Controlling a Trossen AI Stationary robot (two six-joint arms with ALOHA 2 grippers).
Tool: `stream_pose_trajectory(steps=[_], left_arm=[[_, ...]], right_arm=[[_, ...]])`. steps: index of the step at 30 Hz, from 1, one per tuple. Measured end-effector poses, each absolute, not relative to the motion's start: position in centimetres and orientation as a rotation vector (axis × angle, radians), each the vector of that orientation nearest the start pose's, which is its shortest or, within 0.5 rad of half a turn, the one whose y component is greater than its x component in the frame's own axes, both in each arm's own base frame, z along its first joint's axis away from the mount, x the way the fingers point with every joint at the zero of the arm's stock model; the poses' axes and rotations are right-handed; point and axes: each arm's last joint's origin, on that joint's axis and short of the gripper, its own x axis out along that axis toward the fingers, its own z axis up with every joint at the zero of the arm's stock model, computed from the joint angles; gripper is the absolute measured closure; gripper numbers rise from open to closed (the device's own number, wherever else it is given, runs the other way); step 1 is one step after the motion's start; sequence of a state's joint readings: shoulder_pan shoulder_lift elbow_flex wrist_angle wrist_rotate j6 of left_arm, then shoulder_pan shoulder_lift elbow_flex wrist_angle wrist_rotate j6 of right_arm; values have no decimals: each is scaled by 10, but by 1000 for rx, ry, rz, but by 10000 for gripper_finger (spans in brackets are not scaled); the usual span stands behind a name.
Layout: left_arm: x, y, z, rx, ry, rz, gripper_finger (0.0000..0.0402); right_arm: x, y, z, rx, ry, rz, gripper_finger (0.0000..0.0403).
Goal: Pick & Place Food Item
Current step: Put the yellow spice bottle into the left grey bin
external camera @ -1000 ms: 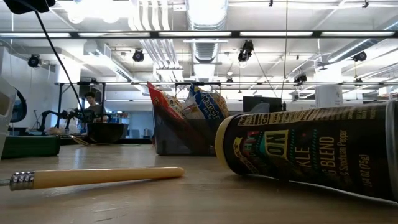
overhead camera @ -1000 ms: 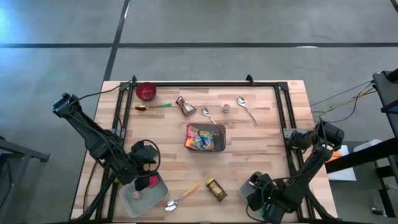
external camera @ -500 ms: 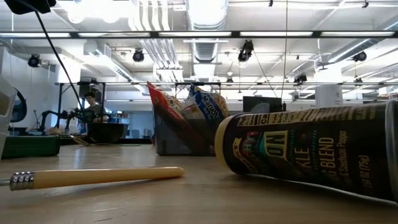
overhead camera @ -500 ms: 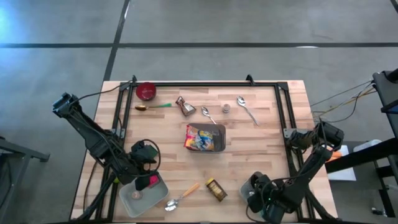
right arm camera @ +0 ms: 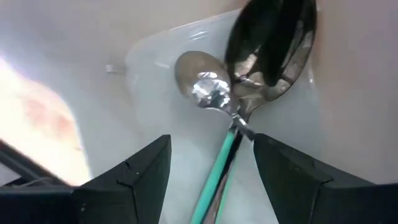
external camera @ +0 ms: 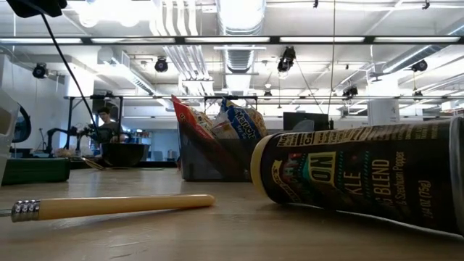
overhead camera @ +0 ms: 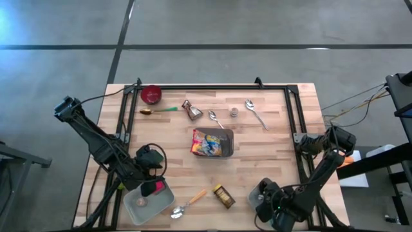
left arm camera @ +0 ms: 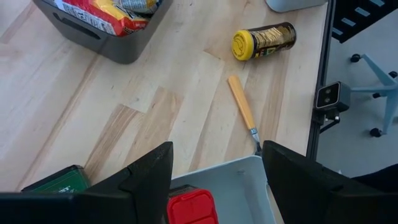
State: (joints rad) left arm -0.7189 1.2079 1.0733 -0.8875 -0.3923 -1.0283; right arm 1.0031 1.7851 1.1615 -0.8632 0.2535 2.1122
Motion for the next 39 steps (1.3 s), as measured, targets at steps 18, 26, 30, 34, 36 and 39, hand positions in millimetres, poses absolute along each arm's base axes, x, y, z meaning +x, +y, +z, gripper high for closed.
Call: stream_pose_trajectory(steps=[18,26,30,34,36,39], left_arm=[[201,-124,304,-456,789,185,153],[239,-77,316,-457,730,-24,153],[242,-54,323,-422,697,-103,153],[230,-46,333,-312,651,-147,153],[222,-45,340,-268,612,-167,153],[212,-42,349,-212,562,-183,153]], right_arm=[[188,237,312,795,1035,-689,175],[206,158,366,734,917,-776,175],[214,109,373,746,932,-823,175],[219,63,375,792,949,-825,175],[221,41,377,816,924,-803,175],[222,12,377,841,870,-799,175]])
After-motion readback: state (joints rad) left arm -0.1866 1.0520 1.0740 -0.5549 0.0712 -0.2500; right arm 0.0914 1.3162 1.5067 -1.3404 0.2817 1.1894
